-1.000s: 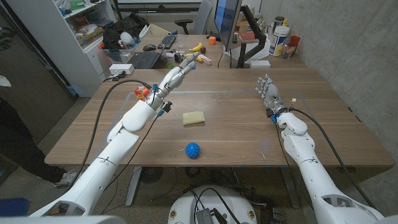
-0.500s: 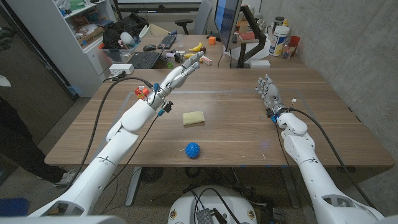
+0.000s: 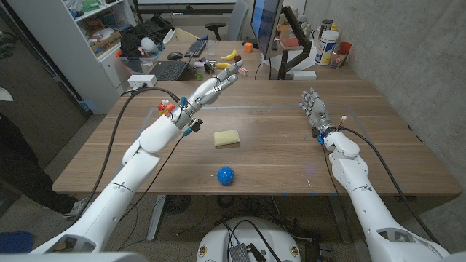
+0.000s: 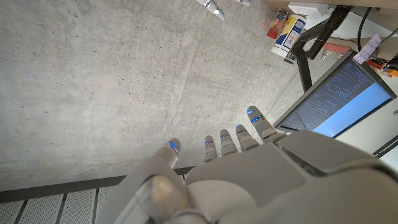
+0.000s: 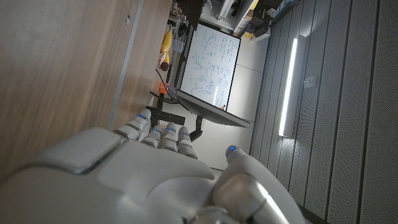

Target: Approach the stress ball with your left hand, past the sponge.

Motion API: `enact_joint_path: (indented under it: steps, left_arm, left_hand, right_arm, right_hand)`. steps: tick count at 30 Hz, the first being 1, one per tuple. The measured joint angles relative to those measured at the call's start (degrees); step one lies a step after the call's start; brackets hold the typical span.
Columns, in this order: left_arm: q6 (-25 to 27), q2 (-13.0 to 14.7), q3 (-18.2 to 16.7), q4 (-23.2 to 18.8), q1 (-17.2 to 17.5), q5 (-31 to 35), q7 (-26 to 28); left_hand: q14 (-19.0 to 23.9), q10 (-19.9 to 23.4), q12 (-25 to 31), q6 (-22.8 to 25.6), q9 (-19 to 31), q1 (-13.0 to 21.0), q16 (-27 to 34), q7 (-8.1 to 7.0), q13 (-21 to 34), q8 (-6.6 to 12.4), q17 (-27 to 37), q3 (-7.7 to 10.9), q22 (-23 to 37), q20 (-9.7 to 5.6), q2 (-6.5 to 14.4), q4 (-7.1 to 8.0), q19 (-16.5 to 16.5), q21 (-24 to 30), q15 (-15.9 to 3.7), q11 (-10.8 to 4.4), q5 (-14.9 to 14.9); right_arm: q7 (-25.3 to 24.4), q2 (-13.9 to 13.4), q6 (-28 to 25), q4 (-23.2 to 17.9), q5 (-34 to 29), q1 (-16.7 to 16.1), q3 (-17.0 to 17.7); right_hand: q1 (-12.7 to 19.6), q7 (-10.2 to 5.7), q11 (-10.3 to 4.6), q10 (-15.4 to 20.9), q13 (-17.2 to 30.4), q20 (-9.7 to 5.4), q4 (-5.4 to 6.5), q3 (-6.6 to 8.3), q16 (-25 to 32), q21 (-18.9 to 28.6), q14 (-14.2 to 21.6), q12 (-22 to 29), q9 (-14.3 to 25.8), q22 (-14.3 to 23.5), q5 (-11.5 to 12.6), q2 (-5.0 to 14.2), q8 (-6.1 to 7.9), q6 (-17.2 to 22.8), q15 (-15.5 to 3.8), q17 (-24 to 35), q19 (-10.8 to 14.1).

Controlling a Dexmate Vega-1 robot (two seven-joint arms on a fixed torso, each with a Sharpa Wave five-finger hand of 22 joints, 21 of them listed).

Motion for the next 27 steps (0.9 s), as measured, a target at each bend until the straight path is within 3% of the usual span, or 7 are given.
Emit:
enact_joint_path:
  steps: [27]
  left_arm:
    - [-4.3, 1.5, -0.4, -0.9, -0.8, 0.1, -5.4]
  left_hand:
    - [0.3, 0.4, 0.0, 0.6, 0.0, 0.4, -0.3, -0.62, 0.0, 0.01, 0.0, 0.24, 0.1, 0.0, 0.1, 0.24, 0.0, -0.6, 0.3, -0.41, 0.0]
  right_arm:
    - [-0.4, 0.1, 0.3, 0.4, -0.4, 0.4, -0.5]
  right_hand:
    - [0.0, 0.0, 0.0, 0.0, 0.0, 0.0, 0.18, -0.18, 0.0, -0.2, 0.0, 0.0, 0.0, 0.0, 0.0, 0.0, 0.0, 0.0, 0.0, 0.0, 0.0]
